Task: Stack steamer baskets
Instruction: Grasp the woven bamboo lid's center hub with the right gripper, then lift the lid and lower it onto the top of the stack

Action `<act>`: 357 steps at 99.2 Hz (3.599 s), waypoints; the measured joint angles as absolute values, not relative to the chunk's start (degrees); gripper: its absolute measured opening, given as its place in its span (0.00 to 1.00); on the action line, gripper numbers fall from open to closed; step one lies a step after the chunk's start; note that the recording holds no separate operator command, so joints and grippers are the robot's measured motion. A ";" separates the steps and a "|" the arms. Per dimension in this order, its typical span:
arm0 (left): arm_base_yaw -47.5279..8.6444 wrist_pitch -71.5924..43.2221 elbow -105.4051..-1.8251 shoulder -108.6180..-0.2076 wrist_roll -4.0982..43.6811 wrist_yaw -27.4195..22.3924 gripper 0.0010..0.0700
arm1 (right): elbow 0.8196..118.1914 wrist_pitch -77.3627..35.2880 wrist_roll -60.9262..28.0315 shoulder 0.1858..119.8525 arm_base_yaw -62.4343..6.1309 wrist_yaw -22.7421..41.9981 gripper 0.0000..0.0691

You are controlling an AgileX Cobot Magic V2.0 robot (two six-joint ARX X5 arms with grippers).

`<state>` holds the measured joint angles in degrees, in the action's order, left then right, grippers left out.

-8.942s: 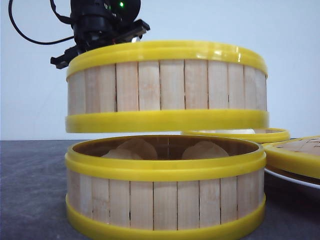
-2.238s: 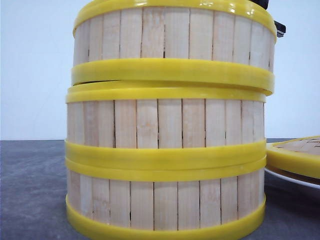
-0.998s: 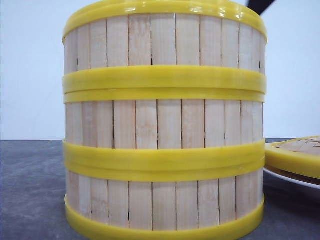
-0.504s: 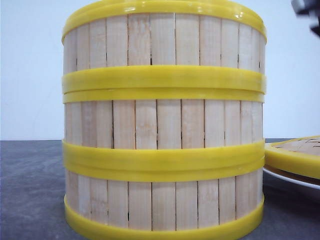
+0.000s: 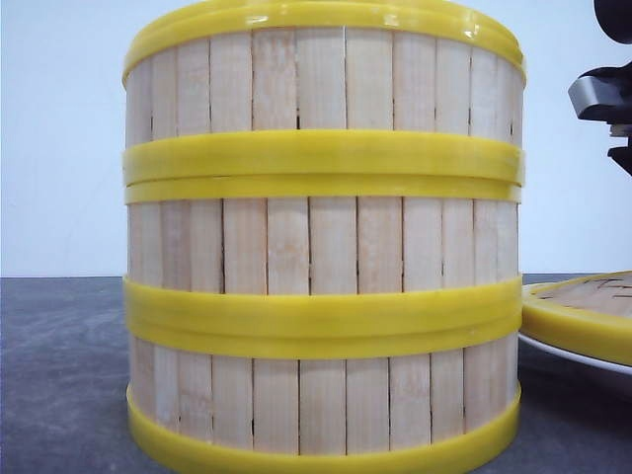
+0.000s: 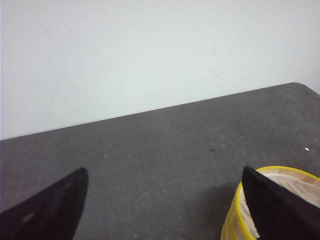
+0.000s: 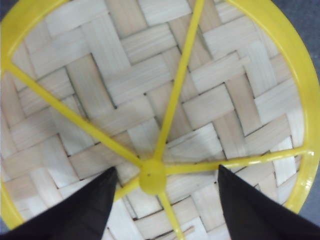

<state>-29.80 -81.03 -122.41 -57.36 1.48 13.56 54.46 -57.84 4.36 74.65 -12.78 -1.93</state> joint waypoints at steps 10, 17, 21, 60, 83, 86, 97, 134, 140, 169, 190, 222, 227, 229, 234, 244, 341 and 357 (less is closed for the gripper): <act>-29.80 -81.06 -122.41 -57.41 1.48 13.56 0.84 | 54.46 -57.80 4.84 74.63 -13.19 -2.20 0.40; -29.80 -81.06 -122.41 -57.41 1.48 13.56 0.84 | 54.48 -57.89 4.95 74.59 -13.50 -1.93 0.35; -29.80 -81.06 -122.41 -57.41 1.48 13.56 0.84 | 54.50 -57.98 4.97 74.59 -13.50 -1.89 0.33; -29.80 -81.08 -122.41 -57.41 1.48 13.56 0.84 | 55.16 -58.61 5.39 74.30 -13.50 -2.00 0.08; -29.80 -81.08 -122.41 -57.41 1.48 13.56 0.84 | 63.86 -65.32 5.30 75.70 -13.34 -0.93 0.07; -29.80 -81.08 -122.41 -57.41 1.48 13.56 0.84 | 66.39 -66.08 5.30 75.70 -13.32 -0.43 0.07; -29.80 -81.08 -122.41 -57.41 1.48 13.58 0.84 | 76.27 -68.40 5.30 75.68 -13.32 1.76 0.07; -29.80 -81.08 -122.41 -57.41 1.48 13.56 0.84 | 101.62 -73.06 6.57 76.31 -22.06 -4.01 0.07; -29.80 -81.08 -122.41 -57.41 1.48 13.56 0.84 | 103.77 -73.28 7.46 77.41 -25.12 -4.56 0.07; -29.80 -81.08 -122.41 -57.41 1.48 13.56 0.84 | 107.37 -77.30 9.04 91.20 -37.91 -4.58 0.07; -29.80 -81.17 -122.41 -57.43 1.48 13.58 0.84 | 107.66 -77.36 9.08 96.51 -41.76 -5.15 0.07; -29.80 -81.21 -122.41 -57.41 1.48 13.58 0.84 | 108.18 -77.36 9.06 96.51 -47.03 -5.54 0.07; -29.80 -81.21 -122.41 -57.41 1.48 13.58 0.84 | 108.25 -77.36 9.06 96.51 -47.66 -5.17 0.07; -29.80 -81.21 -122.41 -57.41 1.48 13.58 0.84 | 108.27 -77.36 9.06 96.51 -47.88 -5.19 0.07; -29.80 -81.21 -122.41 -57.41 1.48 13.58 0.84 | 108.29 -77.38 9.06 96.49 -48.56 -5.10 0.07; -29.80 -81.21 -122.41 -57.43 1.48 13.58 0.84 | 108.29 -77.38 9.10 96.49 -49.50 -4.25 0.07; -29.80 -81.25 -122.41 -57.43 1.48 13.58 0.84 | 108.64 -77.41 9.76 96.42 -53.58 -3.95 0.17; -29.80 -81.25 -122.41 -57.43 1.48 13.56 0.84 | 108.53 -77.43 10.46 96.47 -54.13 -5.69 0.51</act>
<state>-29.80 -81.25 -122.41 -57.43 1.48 13.56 108.53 -77.43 10.46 96.47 -54.13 -5.69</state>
